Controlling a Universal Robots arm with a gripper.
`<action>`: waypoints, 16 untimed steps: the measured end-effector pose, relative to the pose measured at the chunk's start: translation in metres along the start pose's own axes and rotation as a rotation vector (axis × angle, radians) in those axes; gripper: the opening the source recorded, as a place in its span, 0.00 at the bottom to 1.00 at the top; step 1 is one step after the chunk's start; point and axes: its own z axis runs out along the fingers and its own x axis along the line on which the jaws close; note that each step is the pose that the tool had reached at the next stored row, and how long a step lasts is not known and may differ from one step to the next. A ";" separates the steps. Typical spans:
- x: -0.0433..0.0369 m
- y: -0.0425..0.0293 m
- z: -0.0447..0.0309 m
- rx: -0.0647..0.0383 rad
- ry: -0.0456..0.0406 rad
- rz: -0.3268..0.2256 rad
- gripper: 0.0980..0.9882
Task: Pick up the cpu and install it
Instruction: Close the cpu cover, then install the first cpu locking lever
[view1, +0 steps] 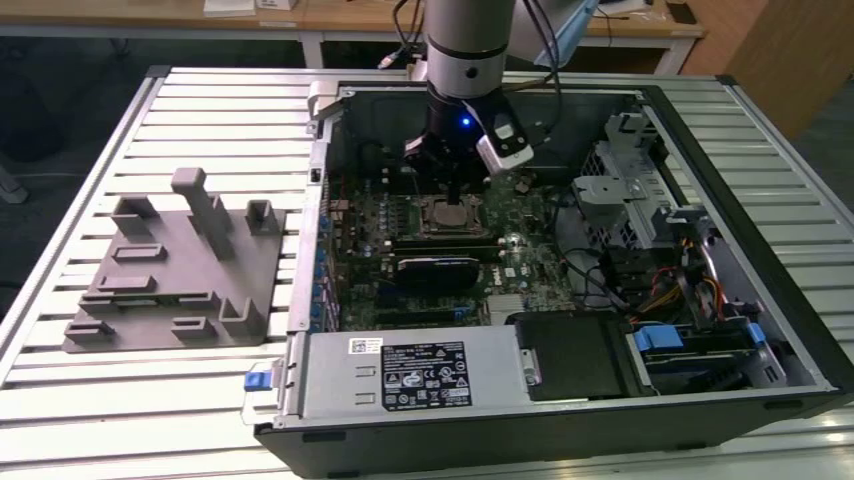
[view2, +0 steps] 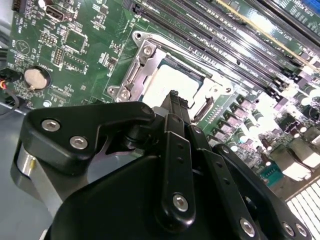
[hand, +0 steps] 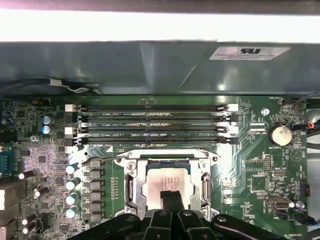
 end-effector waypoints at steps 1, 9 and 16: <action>-0.0001 0.0000 -0.0015 0.000 0.0000 0.000 0.01; -0.0003 0.0002 -0.0083 0.000 0.0000 0.002 0.01; -0.0003 0.0002 -0.0082 0.000 -0.0001 0.003 0.01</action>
